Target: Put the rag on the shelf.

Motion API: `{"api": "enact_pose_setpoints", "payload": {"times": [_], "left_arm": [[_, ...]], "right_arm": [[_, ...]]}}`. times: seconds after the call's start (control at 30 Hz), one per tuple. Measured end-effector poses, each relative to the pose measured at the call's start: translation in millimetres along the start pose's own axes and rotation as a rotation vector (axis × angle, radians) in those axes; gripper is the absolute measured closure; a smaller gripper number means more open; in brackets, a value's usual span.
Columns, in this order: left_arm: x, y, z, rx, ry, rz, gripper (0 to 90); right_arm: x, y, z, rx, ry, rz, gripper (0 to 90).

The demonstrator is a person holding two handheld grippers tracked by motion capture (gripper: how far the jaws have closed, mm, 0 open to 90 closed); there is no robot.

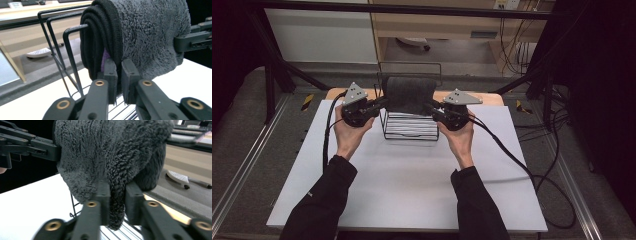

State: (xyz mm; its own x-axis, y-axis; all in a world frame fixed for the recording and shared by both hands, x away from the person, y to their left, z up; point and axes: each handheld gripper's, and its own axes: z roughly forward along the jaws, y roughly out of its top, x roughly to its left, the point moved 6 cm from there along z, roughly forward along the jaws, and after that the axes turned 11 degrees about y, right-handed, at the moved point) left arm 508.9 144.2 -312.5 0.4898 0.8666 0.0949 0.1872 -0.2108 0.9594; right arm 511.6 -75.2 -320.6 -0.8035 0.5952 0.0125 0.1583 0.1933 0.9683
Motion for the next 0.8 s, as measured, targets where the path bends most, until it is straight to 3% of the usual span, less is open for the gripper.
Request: {"api": "enact_pose_setpoints", "payload": {"times": [0.17,0.43,0.6,0.8], "left_arm": [[5.8,-10.2,-14.9,0.034,0.005,0.005,63.0],[6.0,-64.6,-33.6,0.168,-0.029,0.048,42.4],[8.2,-100.6,-42.7,0.231,-0.051,0.039,32.0],[13.3,-126.7,-54.8,0.244,-0.052,0.005,23.2]], "right_arm": [[2.8,-3.6,-17.9,0.002,0.017,0.002,50.6],[4.4,-32.7,-49.9,0.066,0.034,0.062,17.4],[1.3,-58.6,-69.7,0.087,0.039,0.106,9.6],[-0.6,-90.7,-89.6,0.134,0.046,0.156,4.1]]}}
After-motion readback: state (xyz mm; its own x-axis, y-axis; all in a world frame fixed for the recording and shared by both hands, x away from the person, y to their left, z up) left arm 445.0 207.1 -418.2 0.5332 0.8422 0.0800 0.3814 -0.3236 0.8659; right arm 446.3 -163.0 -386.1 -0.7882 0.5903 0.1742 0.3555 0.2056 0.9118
